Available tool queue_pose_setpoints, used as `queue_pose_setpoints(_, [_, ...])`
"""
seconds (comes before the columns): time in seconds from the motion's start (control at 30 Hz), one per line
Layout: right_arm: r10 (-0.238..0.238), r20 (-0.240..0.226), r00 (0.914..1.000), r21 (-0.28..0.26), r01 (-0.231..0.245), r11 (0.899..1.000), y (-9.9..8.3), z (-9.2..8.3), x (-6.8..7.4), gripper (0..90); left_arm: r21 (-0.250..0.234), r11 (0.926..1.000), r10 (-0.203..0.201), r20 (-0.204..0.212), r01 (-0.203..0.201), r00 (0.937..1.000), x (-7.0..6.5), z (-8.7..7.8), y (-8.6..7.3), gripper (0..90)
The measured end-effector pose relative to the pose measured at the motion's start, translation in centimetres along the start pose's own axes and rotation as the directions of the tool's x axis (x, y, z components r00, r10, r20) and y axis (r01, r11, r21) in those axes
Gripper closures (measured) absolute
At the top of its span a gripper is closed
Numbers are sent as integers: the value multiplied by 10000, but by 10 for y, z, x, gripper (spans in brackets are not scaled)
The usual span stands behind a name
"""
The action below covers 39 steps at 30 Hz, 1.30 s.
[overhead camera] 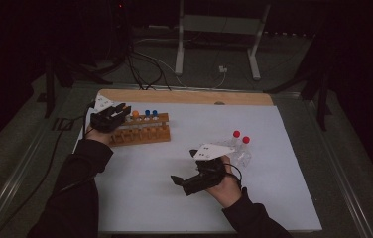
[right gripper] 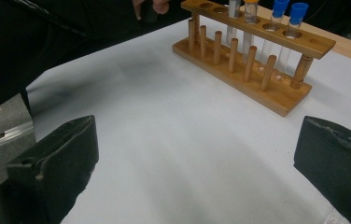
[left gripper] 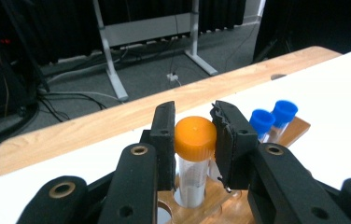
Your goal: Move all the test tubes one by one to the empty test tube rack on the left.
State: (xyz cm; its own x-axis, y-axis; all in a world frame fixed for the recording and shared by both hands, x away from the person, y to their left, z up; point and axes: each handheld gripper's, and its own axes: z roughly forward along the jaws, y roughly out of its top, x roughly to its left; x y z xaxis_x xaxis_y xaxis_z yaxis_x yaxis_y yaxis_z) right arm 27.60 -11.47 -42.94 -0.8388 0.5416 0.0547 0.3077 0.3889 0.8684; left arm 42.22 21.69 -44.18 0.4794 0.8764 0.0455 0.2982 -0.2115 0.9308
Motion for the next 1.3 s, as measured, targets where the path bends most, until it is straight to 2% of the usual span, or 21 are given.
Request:
queue_pose_setpoints(0.33, [-18,-47,10000,39,18,10000,0,0,0,0,424,9991,34,-76,-30,10000,-3,10,-9,719])
queue_pose_setpoints(0.67, [-43,-70,10000,54,43,10000,0,0,1,0,527,9985,-115,29,113,9999,-2,10,-9,716])
queue_pose_setpoints(0.87, [14,-78,10000,65,-13,10000,0,-1,0,0,781,9969,-72,-163,85,9998,-2,10,-5,697])
queue_pose_setpoints(1.07, [15,-67,10000,-5,-15,10000,1,-3,-1,0,389,9985,-371,-239,380,9990,1,-3,2,497])
queue_pose_setpoints(1.17, [22,-34,10000,-67,-23,10000,2,-5,-2,0,238,9991,-350,-105,352,9993,0,-12,8,421])
queue_pose_setpoints(1.3, [26,21,10000,-151,-26,9999,4,-8,-3,0,184,9992,-351,278,345,9990,-5,-25,14,301])
